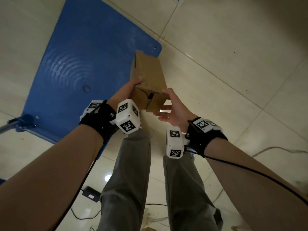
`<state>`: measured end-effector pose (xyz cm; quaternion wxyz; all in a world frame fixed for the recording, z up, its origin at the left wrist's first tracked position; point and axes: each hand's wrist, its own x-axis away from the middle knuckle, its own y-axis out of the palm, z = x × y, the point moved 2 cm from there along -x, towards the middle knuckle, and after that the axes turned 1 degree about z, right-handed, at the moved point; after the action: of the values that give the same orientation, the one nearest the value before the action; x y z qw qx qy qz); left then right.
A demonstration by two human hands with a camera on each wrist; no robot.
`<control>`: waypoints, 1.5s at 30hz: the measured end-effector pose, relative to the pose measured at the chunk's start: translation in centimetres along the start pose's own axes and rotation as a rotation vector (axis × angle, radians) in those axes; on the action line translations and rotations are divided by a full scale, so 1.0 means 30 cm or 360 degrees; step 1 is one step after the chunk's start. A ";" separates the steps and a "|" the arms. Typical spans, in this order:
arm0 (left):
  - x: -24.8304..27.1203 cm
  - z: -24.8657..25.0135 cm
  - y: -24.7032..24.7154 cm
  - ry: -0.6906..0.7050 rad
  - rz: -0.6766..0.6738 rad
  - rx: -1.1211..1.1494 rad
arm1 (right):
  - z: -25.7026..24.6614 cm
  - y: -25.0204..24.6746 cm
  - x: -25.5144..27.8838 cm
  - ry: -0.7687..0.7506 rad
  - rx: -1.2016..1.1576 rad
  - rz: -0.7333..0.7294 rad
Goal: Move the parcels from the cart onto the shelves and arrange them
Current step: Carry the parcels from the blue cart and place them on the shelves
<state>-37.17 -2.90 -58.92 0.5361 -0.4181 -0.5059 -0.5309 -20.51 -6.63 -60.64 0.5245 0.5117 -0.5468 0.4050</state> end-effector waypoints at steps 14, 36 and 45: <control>0.039 -0.175 0.332 0.0128 0.0158 -0.0770 | 0.029 -0.327 0.158 -0.0059 0.0040 0.0114; 0.289 -0.143 0.659 0.0367 -0.0068 -0.0761 | 0.102 -0.595 0.501 0.0071 -0.0801 0.0011; 0.894 0.127 0.845 0.0766 -0.0175 -0.0925 | -0.113 -0.591 1.075 -0.0058 -0.1105 -0.0132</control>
<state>-14.41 -0.86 -29.70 0.4694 -0.3883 -0.2156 -0.7631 -0.14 -10.27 -30.01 0.6734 0.3317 -0.6400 0.1641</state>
